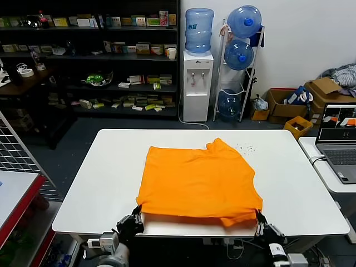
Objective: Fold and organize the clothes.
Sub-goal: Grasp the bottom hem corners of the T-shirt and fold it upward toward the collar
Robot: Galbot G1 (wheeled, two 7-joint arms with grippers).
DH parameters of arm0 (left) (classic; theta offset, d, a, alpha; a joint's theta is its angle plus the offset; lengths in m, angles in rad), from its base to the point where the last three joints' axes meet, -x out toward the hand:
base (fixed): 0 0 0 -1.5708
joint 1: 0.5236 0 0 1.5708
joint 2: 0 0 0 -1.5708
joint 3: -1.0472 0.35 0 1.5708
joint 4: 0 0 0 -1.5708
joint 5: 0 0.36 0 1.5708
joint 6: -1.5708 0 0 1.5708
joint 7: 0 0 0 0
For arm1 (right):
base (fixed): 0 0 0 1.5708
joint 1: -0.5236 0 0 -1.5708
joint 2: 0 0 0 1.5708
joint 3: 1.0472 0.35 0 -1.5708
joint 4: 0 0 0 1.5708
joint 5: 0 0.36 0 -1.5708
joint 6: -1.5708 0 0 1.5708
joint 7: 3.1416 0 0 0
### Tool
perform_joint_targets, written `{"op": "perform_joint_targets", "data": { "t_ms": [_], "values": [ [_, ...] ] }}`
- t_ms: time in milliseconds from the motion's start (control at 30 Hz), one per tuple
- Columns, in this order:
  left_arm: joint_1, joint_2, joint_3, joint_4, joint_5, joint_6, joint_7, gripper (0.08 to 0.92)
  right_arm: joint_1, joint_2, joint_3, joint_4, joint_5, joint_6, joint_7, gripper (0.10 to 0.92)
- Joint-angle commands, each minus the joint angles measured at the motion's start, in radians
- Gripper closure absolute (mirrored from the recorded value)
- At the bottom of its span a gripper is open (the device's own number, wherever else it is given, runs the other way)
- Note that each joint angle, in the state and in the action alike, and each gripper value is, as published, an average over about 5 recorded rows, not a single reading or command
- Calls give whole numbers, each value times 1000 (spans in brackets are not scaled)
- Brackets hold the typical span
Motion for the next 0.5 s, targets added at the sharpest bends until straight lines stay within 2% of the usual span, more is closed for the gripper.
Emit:
{"op": "perform_joint_targets", "data": {
  "t_ms": [33, 500],
  "values": [
    [-204, 17, 30, 128, -31, 24, -13, 896, 291, -42, -31, -112, 61, -57, 24, 900],
    [-330, -7, 88, 251, -30, 40, -33, 896, 437, -61, -112, -279, 69, -72, 7, 900]
  ]
}}
